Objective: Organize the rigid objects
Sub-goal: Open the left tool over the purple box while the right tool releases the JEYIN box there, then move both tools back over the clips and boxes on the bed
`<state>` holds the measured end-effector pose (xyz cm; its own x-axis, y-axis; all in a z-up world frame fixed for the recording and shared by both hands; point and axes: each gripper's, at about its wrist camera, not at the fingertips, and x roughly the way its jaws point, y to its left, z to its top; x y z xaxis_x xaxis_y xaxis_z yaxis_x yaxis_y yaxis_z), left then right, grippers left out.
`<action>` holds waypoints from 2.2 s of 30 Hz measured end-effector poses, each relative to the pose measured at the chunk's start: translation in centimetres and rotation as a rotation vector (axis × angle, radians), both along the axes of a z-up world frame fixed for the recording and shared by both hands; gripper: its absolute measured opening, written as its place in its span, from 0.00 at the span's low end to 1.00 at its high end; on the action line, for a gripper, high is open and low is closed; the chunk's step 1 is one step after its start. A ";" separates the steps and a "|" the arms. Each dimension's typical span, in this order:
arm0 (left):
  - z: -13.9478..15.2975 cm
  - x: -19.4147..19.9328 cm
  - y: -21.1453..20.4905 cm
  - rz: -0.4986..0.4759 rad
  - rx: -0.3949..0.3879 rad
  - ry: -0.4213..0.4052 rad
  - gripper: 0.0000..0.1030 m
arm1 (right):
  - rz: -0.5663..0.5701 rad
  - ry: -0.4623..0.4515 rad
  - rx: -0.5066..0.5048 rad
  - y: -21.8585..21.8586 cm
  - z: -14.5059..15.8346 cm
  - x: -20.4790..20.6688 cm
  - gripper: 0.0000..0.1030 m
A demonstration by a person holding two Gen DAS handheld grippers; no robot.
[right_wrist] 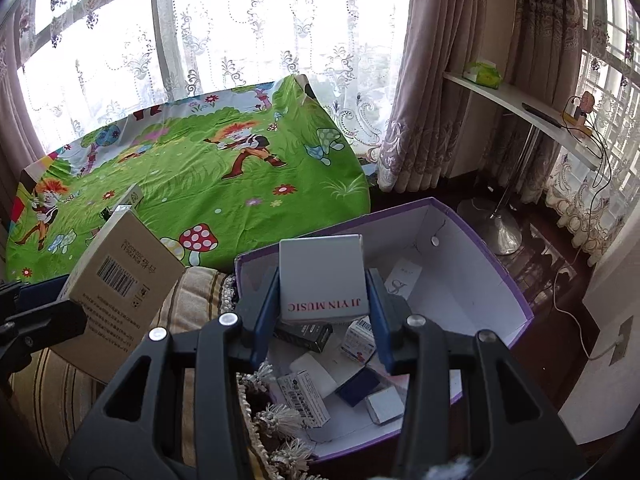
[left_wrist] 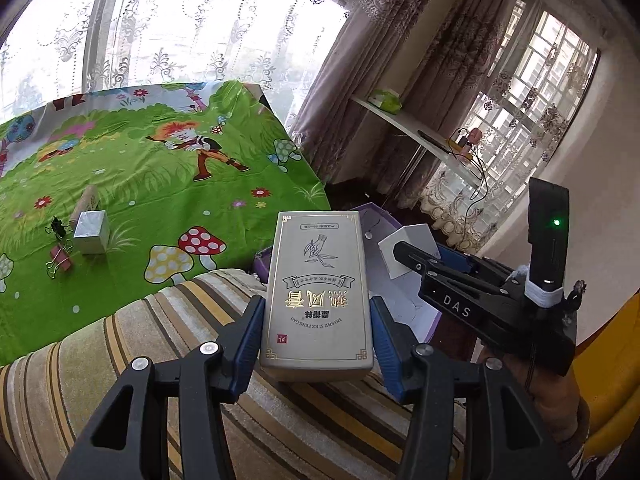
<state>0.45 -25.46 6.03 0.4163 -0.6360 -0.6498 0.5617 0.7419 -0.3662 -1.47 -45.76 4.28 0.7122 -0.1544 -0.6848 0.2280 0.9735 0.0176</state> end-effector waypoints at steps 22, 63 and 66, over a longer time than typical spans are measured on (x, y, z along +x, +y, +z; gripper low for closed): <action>0.5 0.3 0.9 0.064 0.006 -0.023 0.76 | -0.030 -0.033 -0.010 0.0 0.6 -0.4 0.60; 0.1 9.7 16.3 0.470 0.102 0.109 0.76 | 0.349 -0.031 -0.075 11.3 2.9 5.3 0.73; -0.7 10.9 17.9 0.499 0.083 0.161 0.76 | 0.381 -0.016 -0.068 12.2 2.9 6.4 0.73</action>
